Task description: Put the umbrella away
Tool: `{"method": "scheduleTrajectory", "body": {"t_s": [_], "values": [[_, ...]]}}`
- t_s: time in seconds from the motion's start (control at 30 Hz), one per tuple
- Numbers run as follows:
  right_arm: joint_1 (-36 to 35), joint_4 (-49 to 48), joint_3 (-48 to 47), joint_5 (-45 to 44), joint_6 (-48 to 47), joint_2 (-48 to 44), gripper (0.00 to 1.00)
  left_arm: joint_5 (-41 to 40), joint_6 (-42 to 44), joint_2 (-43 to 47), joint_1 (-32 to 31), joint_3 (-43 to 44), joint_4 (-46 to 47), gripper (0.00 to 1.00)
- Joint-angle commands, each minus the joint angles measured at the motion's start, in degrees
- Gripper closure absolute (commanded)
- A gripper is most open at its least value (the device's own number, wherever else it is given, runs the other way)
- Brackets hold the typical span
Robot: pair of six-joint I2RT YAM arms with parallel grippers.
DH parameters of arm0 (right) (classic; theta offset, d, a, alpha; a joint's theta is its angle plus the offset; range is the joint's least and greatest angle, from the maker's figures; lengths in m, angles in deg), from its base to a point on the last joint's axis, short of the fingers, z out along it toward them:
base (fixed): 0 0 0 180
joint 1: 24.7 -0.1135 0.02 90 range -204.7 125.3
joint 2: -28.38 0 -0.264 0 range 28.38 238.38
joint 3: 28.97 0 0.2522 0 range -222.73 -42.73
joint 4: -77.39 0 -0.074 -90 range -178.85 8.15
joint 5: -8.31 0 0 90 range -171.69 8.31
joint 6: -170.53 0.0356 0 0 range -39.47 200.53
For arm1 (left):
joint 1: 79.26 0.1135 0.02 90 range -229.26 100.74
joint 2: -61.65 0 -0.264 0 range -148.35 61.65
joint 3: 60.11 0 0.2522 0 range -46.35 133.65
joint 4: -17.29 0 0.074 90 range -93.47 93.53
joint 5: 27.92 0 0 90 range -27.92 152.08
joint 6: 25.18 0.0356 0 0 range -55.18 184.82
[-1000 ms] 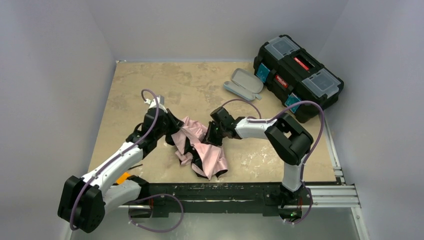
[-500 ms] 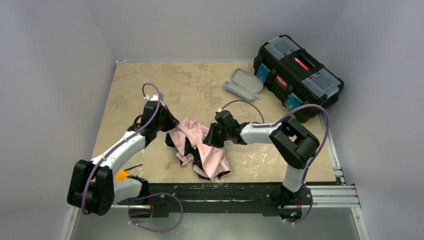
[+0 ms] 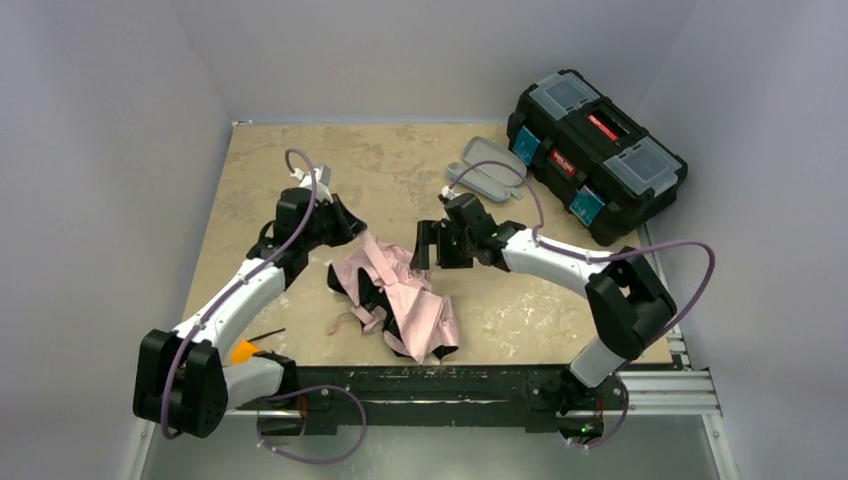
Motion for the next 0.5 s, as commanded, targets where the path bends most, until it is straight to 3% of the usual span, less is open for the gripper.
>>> {"method": "scheduleTrajectory", "body": {"t_s": [0.0,0.1,0.27,0.47], "values": [[0.78,-2.11,-1.88,-0.74,-12.1,-7.36,0.17,2.63,2.63,2.86,0.35,4.43,-2.0,1.0],[2.37,-9.85,-1.36,9.84,-13.19,-10.23,0.18,2.79,2.99,3.8,0.35,6.04,-3.65,1.0],[5.61,-20.83,-4.18,32.87,-11.31,-6.29,0.25,3.99,3.57,4.14,0.37,8.82,-6.61,1.0],[5.54,-31.21,-6.56,40.74,-5.43,0.27,0.31,4.94,3.73,5.38,0.36,9.3,-7.26,1.0]]}}
